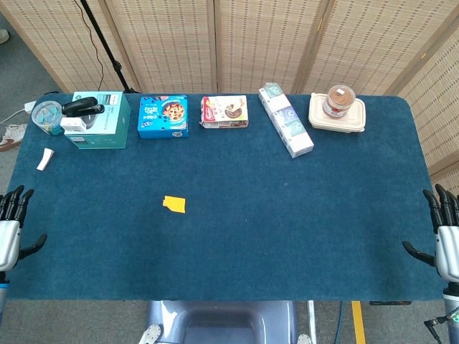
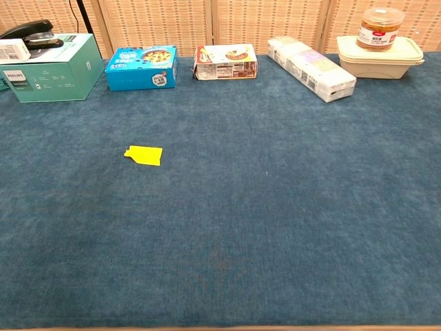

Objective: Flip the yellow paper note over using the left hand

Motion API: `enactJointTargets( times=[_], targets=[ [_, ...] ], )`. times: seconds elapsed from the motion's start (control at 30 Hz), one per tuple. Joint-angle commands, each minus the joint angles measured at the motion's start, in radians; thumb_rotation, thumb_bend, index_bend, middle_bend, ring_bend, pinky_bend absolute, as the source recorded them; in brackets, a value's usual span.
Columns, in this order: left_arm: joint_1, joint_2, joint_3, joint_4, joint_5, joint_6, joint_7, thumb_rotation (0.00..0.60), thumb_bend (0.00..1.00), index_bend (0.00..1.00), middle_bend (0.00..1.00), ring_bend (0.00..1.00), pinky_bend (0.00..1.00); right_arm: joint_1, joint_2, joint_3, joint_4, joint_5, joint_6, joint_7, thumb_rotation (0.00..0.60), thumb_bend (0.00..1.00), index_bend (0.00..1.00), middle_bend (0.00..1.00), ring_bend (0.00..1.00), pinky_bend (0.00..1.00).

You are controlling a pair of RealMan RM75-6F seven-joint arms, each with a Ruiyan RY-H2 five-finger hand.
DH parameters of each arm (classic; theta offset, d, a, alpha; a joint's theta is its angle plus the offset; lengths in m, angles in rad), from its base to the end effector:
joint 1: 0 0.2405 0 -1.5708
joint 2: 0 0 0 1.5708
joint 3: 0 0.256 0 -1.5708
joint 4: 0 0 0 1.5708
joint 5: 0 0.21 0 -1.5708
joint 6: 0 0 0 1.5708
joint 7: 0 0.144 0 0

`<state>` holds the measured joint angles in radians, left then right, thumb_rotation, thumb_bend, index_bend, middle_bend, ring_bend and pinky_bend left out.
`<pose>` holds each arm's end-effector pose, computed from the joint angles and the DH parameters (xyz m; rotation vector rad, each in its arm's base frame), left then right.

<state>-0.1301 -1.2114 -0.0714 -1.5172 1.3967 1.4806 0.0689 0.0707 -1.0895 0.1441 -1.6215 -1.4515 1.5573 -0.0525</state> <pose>-0.3249 0.2005 0.1462 -1.3266 -0.8579 -0.8468 -0.3075 -0.1942 0.1937 1.2625 -0.7557 0.9247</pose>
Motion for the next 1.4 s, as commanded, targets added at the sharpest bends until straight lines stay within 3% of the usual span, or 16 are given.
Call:
enactJointTargets(
  times=[0.03, 0.23, 0.33, 0.53, 0.83, 1.4],
  targets=[
    [-0.007, -0.009, -0.008, -0.007, 0.0, -0.003, 0.006, 0.6, 0.23, 0.09, 0.0, 0.0, 0.0, 0.002, 0.006, -0.003, -0.011, 0.004, -0.011, -0.005, 0.6, 0.0, 0.0, 0.0, 0.0, 0.0],
    [-0.051, -0.021, -0.027, -0.027, 0.004, -0.05, 0.047, 0.6, 0.25, 0.3, 0.0, 0.0, 0.0, 0.008, 0.002, -0.001, -0.007, 0.015, -0.026, 0.009, 0.6, 0.0, 0.0, 0.0, 0.0, 0.0],
    [-0.093, -0.028, -0.043, -0.041, -0.01, -0.104, 0.099, 0.6, 0.27, 0.36, 0.0, 0.0, 0.0, 0.007, 0.002, 0.002, -0.006, 0.018, -0.024, 0.015, 0.6, 0.0, 0.0, 0.0, 0.0, 0.0],
    [-0.188, -0.07, -0.082, -0.064, -0.04, -0.204, 0.193, 0.6, 0.3, 0.39, 0.0, 0.0, 0.0, 0.007, 0.003, 0.006, -0.003, 0.027, -0.029, 0.034, 0.6, 0.0, 0.0, 0.0, 0.0, 0.0],
    [-0.295, -0.188, -0.099, 0.015, -0.057, -0.308, 0.225, 0.6, 0.31, 0.47, 0.0, 0.0, 0.0, 0.008, 0.005, 0.009, 0.002, 0.034, -0.035, 0.057, 0.6, 0.0, 0.0, 0.0, 0.0, 0.0],
    [-0.433, -0.439, -0.098, 0.288, -0.07, -0.411, 0.2, 0.6, 0.32, 0.49, 0.0, 0.0, 0.0, 0.015, 0.001, 0.013, 0.008, 0.055, -0.059, 0.082, 0.6, 0.0, 0.0, 0.0, 0.0, 0.0]
  ],
)
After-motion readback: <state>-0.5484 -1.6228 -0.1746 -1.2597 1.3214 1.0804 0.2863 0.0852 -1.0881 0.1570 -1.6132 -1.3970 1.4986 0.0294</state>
